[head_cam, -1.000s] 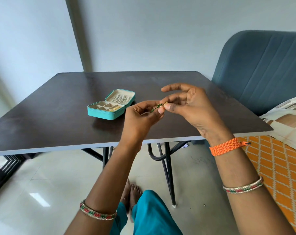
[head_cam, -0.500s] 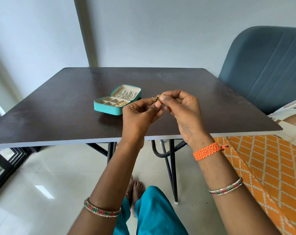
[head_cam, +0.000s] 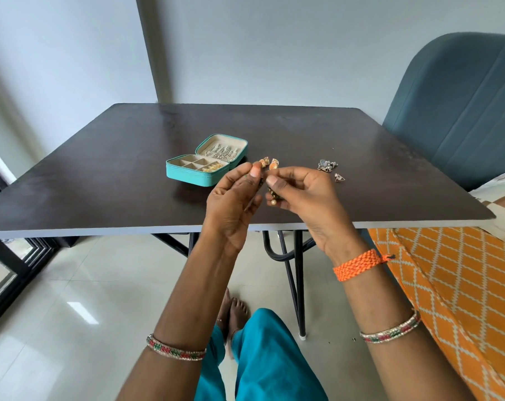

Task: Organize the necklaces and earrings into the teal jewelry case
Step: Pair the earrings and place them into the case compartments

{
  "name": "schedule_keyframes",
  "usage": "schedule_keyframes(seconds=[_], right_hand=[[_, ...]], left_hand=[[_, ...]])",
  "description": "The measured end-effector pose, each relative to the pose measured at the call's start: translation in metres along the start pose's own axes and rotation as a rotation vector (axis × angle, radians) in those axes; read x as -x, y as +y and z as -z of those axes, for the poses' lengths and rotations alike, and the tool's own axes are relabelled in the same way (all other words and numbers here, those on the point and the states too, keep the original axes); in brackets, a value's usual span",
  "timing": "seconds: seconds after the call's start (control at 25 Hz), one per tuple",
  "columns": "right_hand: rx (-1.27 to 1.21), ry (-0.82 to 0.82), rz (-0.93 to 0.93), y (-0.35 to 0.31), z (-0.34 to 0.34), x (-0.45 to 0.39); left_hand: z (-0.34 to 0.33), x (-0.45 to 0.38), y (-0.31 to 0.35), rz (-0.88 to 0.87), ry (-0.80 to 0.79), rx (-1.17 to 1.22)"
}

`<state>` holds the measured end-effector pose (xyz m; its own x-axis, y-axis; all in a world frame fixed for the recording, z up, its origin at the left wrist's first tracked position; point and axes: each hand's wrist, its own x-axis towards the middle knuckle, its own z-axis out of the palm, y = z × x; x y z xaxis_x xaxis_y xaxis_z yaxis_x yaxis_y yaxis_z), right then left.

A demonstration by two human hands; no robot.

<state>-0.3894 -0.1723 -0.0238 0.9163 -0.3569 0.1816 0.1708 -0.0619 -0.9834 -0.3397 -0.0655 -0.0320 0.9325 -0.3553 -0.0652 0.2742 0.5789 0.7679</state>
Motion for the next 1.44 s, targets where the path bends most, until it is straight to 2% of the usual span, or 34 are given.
schedule_keyframes(seconds=[0.24,0.44,0.52,0.64,0.8,0.96,1.04,1.24,1.44], right_hand=[[0.119,0.04,0.121,-0.001,-0.001,-0.007],[0.314,0.051,0.144,0.012,0.003,-0.014],[0.304,0.06,0.126,0.016,0.004,-0.015],[0.237,0.053,0.055,0.019,0.006,-0.017],[0.246,0.052,0.075,0.021,0.014,-0.019],[0.232,-0.02,0.08,0.029,0.011,-0.028],[0.251,-0.067,0.056,0.036,0.008,-0.039],[0.363,-0.167,-0.041,0.046,0.008,-0.07],[0.368,-0.151,-0.094,0.049,0.008,-0.082]], left_hand=[[0.005,0.006,-0.008,-0.099,-0.038,-0.071],[0.009,0.002,-0.006,-0.113,-0.001,-0.421],[0.009,-0.002,-0.004,-0.184,0.048,-0.56],[0.01,-0.004,-0.002,-0.259,0.08,-0.626],[0.013,-0.001,0.0,-0.202,0.084,-0.617],[0.021,-0.011,0.004,-0.104,0.138,-0.654],[0.024,-0.021,0.003,-0.074,0.171,-0.768],[0.032,-0.053,-0.001,-0.132,0.208,-1.083],[0.041,-0.075,0.0,-0.101,0.249,-1.24]])
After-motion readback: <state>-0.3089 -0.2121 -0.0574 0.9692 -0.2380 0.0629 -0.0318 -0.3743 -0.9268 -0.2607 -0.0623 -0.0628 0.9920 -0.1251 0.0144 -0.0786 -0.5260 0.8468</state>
